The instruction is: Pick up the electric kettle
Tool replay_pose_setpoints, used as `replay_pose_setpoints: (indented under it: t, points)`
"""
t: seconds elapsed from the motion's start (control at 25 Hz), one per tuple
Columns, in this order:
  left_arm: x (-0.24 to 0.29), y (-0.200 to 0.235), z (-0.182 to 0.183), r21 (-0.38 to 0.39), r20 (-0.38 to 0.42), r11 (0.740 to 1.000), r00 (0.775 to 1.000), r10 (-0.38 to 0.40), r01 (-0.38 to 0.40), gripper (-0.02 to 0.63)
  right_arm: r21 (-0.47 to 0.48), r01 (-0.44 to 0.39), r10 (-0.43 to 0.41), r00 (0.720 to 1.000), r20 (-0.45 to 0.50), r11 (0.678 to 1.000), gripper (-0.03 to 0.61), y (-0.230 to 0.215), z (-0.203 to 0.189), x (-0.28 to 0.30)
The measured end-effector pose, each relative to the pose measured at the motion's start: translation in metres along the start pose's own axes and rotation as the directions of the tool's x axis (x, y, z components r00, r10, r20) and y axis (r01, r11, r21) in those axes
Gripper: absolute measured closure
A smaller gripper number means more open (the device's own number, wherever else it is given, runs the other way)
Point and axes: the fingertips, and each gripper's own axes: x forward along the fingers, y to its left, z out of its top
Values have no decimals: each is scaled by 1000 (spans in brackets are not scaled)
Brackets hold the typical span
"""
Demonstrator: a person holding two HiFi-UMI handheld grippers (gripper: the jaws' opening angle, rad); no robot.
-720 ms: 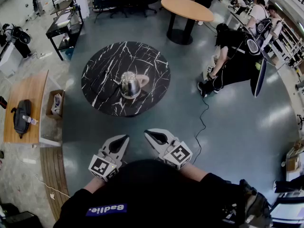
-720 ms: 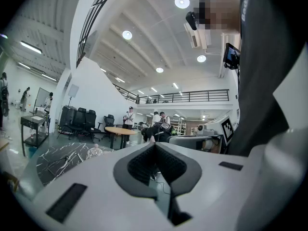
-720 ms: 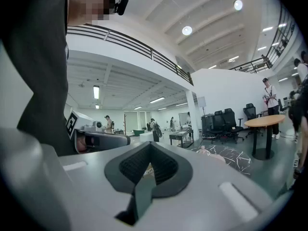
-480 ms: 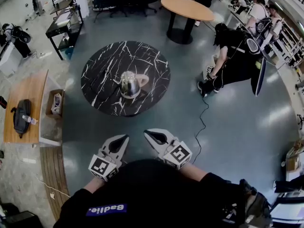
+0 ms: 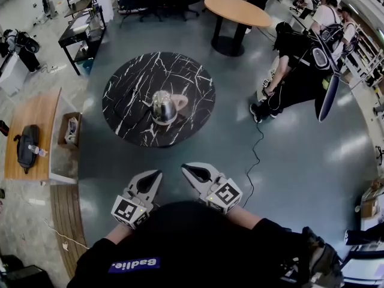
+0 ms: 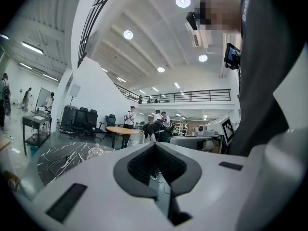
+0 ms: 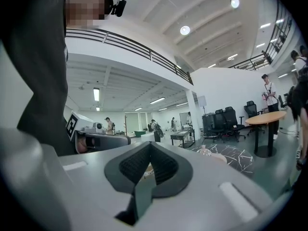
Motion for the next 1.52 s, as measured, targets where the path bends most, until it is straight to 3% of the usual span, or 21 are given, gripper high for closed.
replay_pose_setpoints:
  t: [0.36, 1.0, 1.24, 1.52]
  points:
    - [15, -3, 5, 13, -4, 1000, 1000, 21, -21, 607, 43, 2, -1, 1000, -17, 999, 577, -18, -2, -10]
    - [46, -16, 3, 0, 11, 991, 991, 136, -136, 607, 52, -56, 58, 998, -35, 997, 577, -57, -13, -39]
    - [57, 7, 9, 11, 19, 988, 988, 153, -153, 607, 50, -53, 55, 998, -28, 997, 577, -75, -10, -26]
    - [80, 57, 15, 10, 24, 993, 993, 117, -117, 607, 49, 0, 2, 999, -44, 999, 577, -104, -14, 13]
